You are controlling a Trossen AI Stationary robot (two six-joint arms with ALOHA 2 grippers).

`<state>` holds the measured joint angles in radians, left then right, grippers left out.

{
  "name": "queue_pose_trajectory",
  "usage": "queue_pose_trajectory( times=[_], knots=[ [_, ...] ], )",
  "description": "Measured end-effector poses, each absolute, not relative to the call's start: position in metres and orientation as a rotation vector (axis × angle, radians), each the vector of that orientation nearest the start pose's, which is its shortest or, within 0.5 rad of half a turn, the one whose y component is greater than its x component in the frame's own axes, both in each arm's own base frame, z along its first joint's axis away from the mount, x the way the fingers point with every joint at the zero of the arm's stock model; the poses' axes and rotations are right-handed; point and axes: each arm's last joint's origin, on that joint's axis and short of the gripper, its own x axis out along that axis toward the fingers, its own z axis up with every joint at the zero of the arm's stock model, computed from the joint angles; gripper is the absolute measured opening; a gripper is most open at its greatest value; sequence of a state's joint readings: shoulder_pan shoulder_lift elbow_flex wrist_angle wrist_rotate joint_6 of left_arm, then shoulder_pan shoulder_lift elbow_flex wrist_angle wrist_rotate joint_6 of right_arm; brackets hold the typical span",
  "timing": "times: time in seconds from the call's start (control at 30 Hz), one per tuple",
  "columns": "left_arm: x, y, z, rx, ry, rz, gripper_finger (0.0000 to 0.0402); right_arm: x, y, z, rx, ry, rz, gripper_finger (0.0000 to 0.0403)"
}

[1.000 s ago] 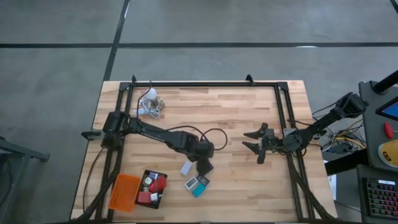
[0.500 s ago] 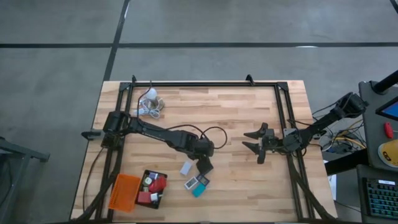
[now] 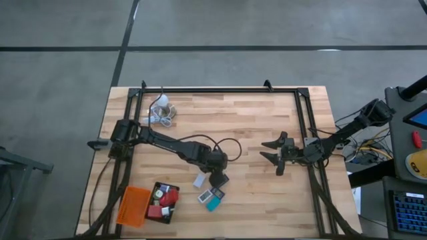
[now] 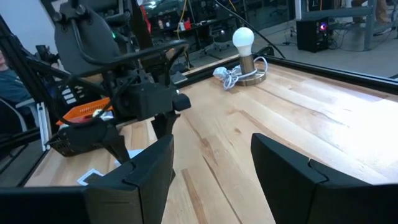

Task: Pick & Place Office items
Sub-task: Put the black digital clock into the orange basket

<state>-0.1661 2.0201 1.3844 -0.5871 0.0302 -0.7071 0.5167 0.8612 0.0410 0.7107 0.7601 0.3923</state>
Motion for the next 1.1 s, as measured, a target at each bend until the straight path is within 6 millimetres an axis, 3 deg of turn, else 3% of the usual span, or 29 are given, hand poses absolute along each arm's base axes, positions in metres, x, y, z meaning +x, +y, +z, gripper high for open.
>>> queue_pose_trajectory(
  times=[0.53, 1.1],
  knots=[
    [0.384, -0.065, 0.137, -0.549, 1.251, 0.291, 0.0312, 0.138, 0.055, 0.156, 0.325, 0.039, -0.257, 0.0210],
    [0.375, -0.055, 0.139, -0.554, 1.327, 0.353, 0.0312, 0.138, 0.055, 0.156, 0.325, 0.039, -0.257, 0.0210]
  ],
)
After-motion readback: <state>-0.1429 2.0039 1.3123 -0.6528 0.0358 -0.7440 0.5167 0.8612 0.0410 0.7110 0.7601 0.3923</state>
